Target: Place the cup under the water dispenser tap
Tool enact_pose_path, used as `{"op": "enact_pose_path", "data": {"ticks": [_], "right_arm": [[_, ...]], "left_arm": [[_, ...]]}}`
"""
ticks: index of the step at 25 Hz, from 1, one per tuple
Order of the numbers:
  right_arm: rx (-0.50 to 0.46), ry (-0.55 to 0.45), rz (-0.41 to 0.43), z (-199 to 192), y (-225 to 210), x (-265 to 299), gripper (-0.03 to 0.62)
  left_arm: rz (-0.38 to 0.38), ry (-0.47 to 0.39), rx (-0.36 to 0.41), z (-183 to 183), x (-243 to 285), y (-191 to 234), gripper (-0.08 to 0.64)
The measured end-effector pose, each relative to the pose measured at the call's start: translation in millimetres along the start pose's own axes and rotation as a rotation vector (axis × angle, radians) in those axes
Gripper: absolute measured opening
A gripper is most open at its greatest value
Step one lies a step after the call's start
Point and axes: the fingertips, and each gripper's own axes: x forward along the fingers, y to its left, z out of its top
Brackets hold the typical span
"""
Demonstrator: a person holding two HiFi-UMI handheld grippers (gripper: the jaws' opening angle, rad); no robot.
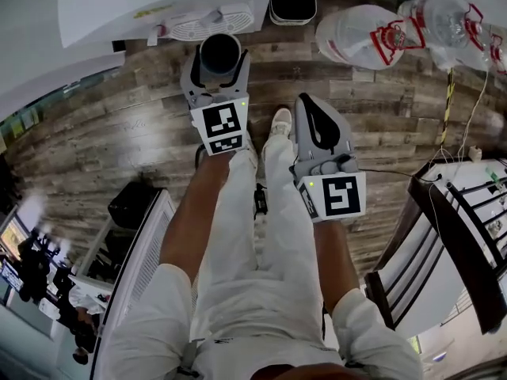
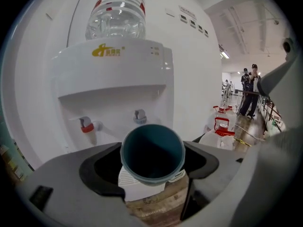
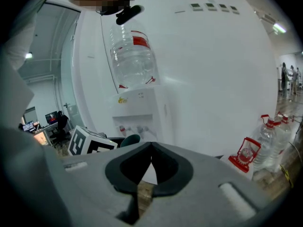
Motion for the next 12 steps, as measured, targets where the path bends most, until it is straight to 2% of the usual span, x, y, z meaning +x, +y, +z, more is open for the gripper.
{"op": "enact_pose_path", "data": {"ticks": [4, 12], "right_arm": [[0.017, 0.012, -0.007, -14, -6, 11, 0.000], [0.020, 0.033, -0.008, -35, -12, 27, 0.000]], "left_arm": [[-0.005, 0.015, 0.020, -25, 25, 2, 0.367], [0.010, 0.027, 0.011, -53, 71, 10, 0.368]]}}
